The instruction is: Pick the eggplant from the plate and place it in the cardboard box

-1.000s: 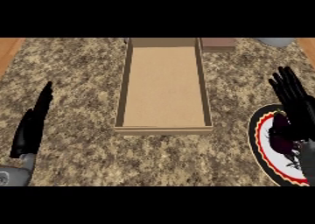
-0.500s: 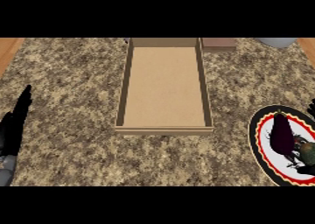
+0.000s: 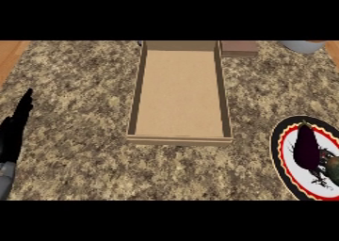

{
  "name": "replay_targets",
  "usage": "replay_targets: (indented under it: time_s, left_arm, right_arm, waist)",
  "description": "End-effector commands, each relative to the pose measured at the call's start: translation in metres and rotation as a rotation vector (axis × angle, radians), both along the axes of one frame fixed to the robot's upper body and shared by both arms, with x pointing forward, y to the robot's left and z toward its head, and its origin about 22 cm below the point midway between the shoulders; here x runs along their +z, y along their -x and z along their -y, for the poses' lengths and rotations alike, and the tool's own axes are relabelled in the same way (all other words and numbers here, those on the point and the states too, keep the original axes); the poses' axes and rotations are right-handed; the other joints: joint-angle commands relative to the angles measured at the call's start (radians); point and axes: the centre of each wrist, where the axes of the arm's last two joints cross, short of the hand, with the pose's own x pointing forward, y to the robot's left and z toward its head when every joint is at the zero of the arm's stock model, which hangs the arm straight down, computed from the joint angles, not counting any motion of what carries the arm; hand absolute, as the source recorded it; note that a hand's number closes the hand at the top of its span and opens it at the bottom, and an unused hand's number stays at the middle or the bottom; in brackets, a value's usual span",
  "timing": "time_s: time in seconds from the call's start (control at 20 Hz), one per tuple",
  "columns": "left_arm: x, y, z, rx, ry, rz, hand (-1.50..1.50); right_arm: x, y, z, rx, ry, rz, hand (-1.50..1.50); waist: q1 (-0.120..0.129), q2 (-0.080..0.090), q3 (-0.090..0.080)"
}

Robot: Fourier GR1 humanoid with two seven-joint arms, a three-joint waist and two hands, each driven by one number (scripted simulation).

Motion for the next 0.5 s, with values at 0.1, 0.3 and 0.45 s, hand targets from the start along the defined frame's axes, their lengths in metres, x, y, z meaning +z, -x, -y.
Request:
replay_targets:
  time_s: [0.1,0.3,0.45]
  left_arm:
    - [0.002,-0.004,0.000,-0.010,0.000,-0.001,0.00]
    - [-0.008,-0.007,0.021,-0.021,0.007,0.009,0.00]
    - [-0.007,-0.002,0.004,0.016,0.003,-0.010,0.00]
  right_arm:
    - [0.028,-0.026,0.002,0.145,0.220,-0.147,-1.50]
    - [0.028,-0.054,-0.028,0.212,0.383,-0.255,-1.50]
    - [0.038,-0.062,-0.036,0.259,0.436,-0.343,-1.50]
  waist:
    - [0.003,-0.003,-0.001]
    - [0.002,-0.004,-0.002]
    - [-0.011,-0.009,-0.003]
